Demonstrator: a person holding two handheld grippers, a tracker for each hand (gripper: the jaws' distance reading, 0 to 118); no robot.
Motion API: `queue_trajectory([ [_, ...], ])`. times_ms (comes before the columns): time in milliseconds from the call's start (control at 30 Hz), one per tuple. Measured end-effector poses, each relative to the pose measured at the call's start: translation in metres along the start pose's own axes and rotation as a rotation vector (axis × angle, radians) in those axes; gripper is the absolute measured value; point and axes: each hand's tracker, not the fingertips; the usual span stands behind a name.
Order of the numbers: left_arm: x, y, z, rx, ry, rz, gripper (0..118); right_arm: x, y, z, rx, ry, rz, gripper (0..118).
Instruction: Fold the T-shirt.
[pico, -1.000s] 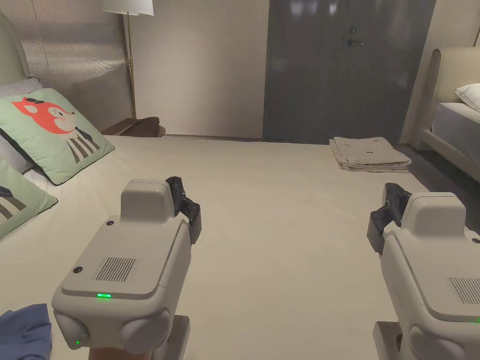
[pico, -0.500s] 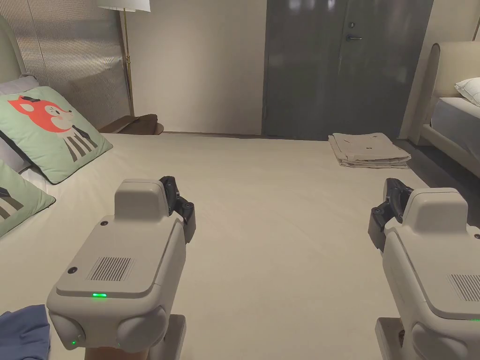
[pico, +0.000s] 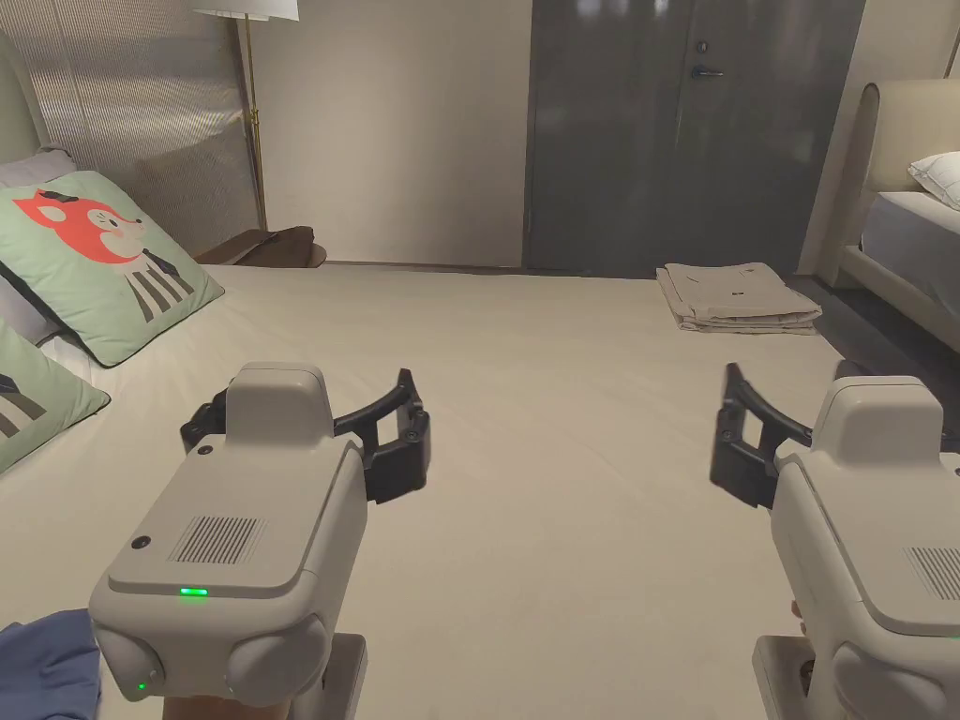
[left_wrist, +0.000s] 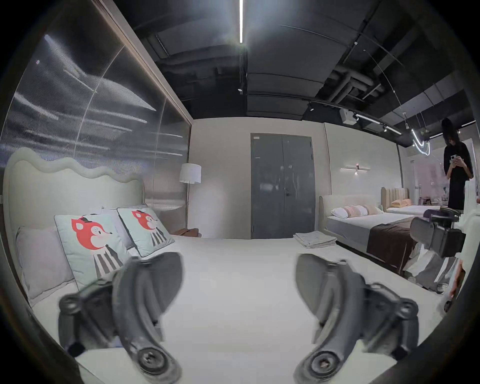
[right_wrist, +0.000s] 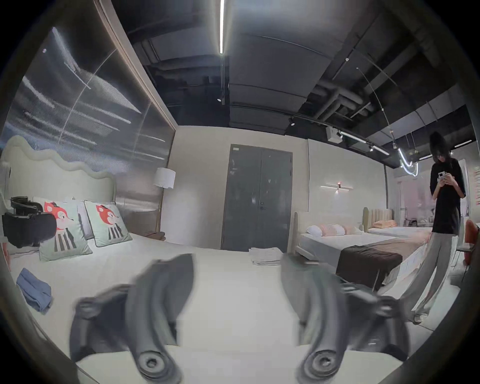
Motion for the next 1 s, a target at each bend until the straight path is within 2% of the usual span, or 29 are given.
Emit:
queue_trajectory([
  [33, 0.0003, -0.0001, 0.0004, 0.001, -0.001, -0.002, 98, 0.0005, -0.0004, -0.0001, -0.005, 0.002, -0.004, 84],
  [67, 0.0004, -0.0002, 0.001, 0.006, 0.0, -0.007, 99, 0.0007, -0.0011, 0.0005, -0.003, 0.001, -0.005, 85],
  [133, 0.0012, -0.0006, 0.0007, 0.005, 0.008, -0.019, 109, 0.0014, -0.0014, 0.0, -0.008, -0.004, -0.004, 94],
  [200, 0.0006, -0.0009, 0.001, 0.01, 0.01, -0.017, 110, 0.0022, -0.0014, 0.0004, -0.005, -0.013, -0.009, 112],
  [233, 0.0004, -0.0005, 0.0014, 0.011, 0.012, -0.014, 110, 0.0027, -0.0011, 0.0005, -0.004, -0.018, -0.009, 114],
  [333, 0.0002, -0.0006, 0.0018, 0.017, 0.009, -0.013, 110, 0.0038, 0.0003, 0.0019, 0.015, -0.042, -0.002, 114],
  [467, 0.0004, 0.0001, 0.0021, 0.005, -0.008, -0.014, 110, 0.0092, 0.0045, 0.002, 0.016, -0.011, -0.031, 114],
  [1000, -0.0017, 0.0016, 0.0075, 0.029, 0.027, -0.001, 110, 0.0073, 0.005, 0.0053, 0.026, 0.007, -0.027, 114],
])
